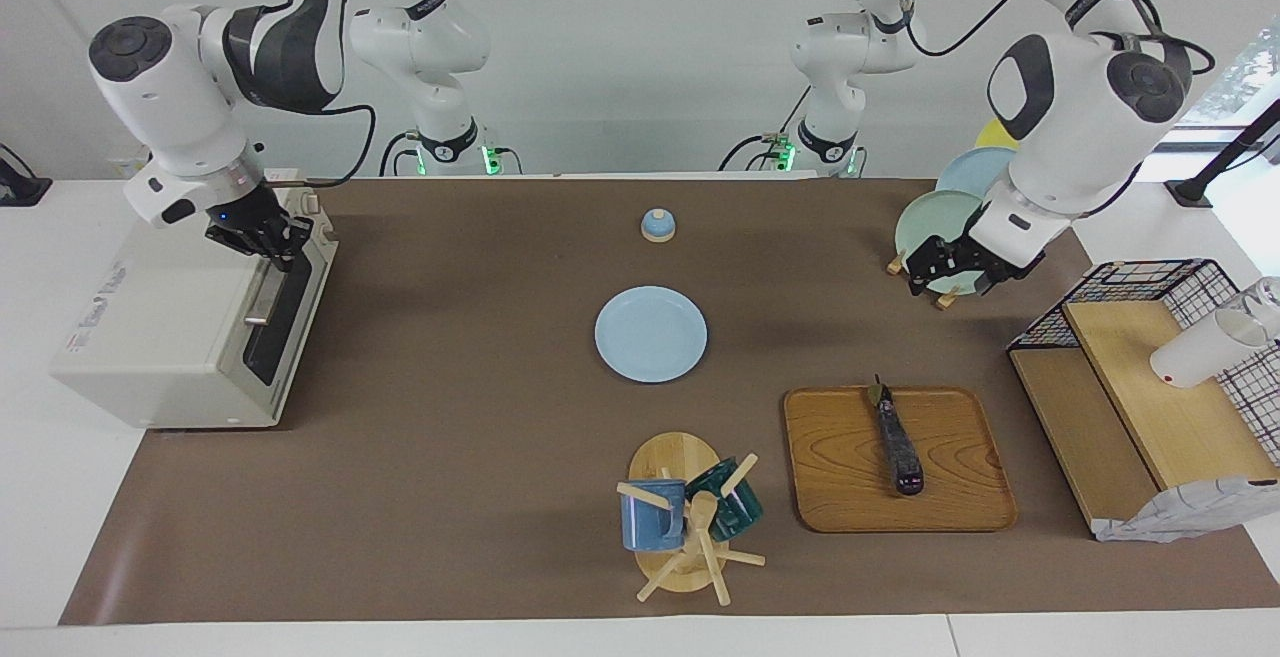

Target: Put eggplant into oven

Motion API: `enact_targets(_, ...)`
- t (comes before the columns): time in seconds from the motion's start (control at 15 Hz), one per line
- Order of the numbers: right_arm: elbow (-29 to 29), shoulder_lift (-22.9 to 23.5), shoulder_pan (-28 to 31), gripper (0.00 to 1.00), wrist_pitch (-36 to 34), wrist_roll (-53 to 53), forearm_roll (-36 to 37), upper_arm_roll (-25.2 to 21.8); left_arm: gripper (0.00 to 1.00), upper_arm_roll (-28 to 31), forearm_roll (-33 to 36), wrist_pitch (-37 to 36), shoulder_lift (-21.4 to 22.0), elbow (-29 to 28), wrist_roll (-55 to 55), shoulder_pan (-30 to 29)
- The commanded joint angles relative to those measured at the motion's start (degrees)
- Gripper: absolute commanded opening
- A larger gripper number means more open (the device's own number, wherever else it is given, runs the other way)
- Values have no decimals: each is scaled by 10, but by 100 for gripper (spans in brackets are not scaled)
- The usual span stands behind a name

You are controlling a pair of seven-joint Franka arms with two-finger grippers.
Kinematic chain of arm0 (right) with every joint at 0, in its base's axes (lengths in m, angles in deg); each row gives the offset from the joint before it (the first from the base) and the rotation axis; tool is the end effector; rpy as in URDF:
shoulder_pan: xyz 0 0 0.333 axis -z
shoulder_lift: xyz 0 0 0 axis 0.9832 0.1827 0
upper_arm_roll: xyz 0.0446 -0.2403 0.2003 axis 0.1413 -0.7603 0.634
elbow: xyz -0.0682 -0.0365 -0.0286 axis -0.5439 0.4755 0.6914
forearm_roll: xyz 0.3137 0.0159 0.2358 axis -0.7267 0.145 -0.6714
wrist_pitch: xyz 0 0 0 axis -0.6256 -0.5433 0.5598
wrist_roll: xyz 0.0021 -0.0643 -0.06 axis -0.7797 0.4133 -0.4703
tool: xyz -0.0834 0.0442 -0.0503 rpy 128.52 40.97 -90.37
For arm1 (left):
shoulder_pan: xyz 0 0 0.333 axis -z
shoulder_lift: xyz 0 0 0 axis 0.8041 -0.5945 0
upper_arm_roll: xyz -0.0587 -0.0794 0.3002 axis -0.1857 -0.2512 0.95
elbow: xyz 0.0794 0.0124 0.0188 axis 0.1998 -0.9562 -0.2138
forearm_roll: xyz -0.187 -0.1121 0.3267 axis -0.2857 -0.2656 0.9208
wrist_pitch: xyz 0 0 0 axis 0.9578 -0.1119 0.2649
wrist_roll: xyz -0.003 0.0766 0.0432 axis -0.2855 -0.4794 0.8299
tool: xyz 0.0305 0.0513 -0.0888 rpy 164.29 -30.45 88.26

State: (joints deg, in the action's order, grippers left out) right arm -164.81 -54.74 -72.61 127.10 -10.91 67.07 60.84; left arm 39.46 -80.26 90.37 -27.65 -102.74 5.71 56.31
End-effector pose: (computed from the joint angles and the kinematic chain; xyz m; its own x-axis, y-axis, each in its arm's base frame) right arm 0.5228 -0.0939 0.4865 0.9981 0.0065 -0.0619 0.0109 -0.9974 0.0710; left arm 0.6040 -0.0728 0.4933 0.9972 -0.0590 -0.0461 -0.0551 -0.9953 0.0801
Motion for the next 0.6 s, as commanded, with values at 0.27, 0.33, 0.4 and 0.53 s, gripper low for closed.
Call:
enact_targets(0.27,-41,-12,21,0,34,-50,25,4,100,5,-17,147,-48,-53,-5,18)
enact_targets(0.33,-45,-12,21,0,40,-51,25,4,100,5,-17,164,-60,-53,-3,19)
enact_targets(0.4,-51,-12,21,0,44,-50,25,4,100,5,-17,177,-69,-53,-3,20)
enact_targets(0.53,-55,-12,21,0,46,-49,24,5,100,5,-17,205,-84,-62,-4,25)
